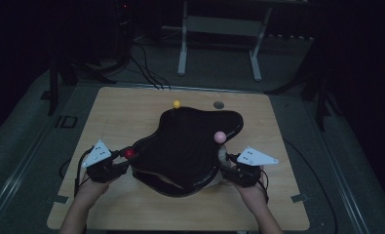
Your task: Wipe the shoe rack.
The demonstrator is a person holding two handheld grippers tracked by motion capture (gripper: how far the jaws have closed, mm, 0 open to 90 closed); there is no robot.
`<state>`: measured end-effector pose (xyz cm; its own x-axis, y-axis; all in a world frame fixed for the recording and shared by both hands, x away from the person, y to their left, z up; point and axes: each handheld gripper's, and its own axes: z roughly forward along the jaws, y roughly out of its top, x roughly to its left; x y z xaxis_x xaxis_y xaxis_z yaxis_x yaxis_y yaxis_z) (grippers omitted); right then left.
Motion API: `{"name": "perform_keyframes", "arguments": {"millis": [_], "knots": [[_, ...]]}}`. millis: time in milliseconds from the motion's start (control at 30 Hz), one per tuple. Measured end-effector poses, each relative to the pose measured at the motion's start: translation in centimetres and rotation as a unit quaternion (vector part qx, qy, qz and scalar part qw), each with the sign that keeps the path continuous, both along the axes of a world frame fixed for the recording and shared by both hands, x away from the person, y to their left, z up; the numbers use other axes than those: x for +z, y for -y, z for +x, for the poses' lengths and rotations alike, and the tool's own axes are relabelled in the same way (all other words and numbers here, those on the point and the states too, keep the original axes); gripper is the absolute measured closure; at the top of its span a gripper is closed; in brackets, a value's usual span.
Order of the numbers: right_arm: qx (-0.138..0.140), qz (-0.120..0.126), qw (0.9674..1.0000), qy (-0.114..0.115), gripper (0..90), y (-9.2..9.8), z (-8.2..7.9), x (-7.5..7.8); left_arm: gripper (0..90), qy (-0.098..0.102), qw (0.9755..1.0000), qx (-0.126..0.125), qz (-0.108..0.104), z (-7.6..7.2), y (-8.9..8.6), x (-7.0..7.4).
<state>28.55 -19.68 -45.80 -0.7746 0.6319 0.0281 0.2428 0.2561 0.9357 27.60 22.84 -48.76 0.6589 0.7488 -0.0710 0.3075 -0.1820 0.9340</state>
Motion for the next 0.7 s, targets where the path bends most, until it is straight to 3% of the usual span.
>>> {"name": "perform_keyframes", "arguments": {"millis": [100, 333, 567, 700], "knots": [[-0.002, -0.016, 0.9999, 0.0, 63.1, -0.3, 0.1, -0.9, 59.5, 0.0, 1.0, 0.002, -0.001, 0.0, 0.0, 0.0], [0.003, -0.011, 0.9997, -0.02, 62.6, -0.4, 0.7, -2.3, 59.4, -0.001, 1.0, -0.001, -0.005, 0.1, -0.1, -0.1], [0.004, -0.032, 0.9991, -0.028, 62.6, -0.7, 0.8, -3.5, 59.4, -0.001, 1.0, 0.003, -0.004, 0.1, 0.0, -0.1], [0.009, -0.036, 0.9983, -0.044, 62.3, -0.7, 1.2, -4.6, 59.4, -0.001, 1.0, 0.002, -0.005, 0.1, 0.0, -0.1]]}}
